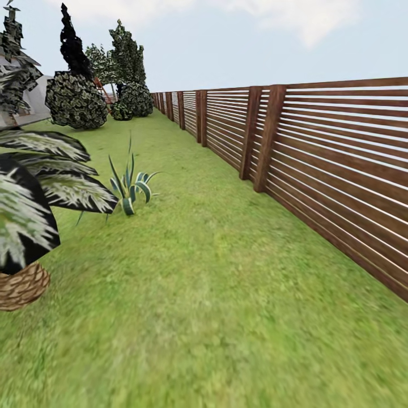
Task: Take the three Easter eggs out of the wicker basket on the lawn in the garden, then place them on the lawn next to a single tree (choose any tree) so that all three eggs are next to the same tree and none are left in the basket.
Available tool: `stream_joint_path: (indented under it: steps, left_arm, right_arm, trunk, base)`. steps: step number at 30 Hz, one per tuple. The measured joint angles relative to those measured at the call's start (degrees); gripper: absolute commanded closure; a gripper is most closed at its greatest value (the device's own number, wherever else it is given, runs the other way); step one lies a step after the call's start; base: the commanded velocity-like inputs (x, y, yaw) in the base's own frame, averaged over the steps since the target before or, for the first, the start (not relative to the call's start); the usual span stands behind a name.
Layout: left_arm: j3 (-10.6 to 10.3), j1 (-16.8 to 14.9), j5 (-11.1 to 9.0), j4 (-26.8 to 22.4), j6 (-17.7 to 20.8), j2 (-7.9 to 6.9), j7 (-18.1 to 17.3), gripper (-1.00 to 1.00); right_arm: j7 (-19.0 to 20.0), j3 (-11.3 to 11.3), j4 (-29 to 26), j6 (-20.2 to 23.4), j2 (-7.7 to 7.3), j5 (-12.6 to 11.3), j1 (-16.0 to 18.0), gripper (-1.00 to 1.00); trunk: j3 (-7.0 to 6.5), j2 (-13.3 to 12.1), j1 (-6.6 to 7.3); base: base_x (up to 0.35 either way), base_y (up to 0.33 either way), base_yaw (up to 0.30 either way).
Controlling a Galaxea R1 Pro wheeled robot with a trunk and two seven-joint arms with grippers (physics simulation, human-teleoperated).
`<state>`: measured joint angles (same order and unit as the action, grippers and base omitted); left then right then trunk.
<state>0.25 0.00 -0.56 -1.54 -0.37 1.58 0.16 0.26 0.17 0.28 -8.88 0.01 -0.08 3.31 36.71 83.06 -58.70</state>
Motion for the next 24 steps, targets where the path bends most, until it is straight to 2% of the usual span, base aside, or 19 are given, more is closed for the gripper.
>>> stream_joint_path:
  steps: [11,16,24]
  left_arm:
    - [0.00,0.00,0.00,0.00,0.03,0.00,0.00,-1.00]
    - [0.00,0.00,0.02,0.00,0.05,0.30,-0.04,-1.00]
    - [-0.03,0.00,0.08,0.00,-0.01,0.35,-0.08,-1.00]
  right_arm:
    - [0.08,0.56,-0.15,-0.24,0.00,0.62,0.00,-1.00]
    - [-0.06,3.02,-0.08,-0.53,-0.04,3.38,0.00,-1.00]
    - [-0.48,2.62,-0.65,-0.57,0.25,2.96,0.00,-1.00]
  trunk:
    - [0.00,0.00,0.00]
    - [0.00,0.00,0.00]
    - [0.00,0.00,0.00]
  base:
    - [0.341,0.000,0.000]
    - [0.341,0.000,0.000]
    - [0.341,0.000,0.000]
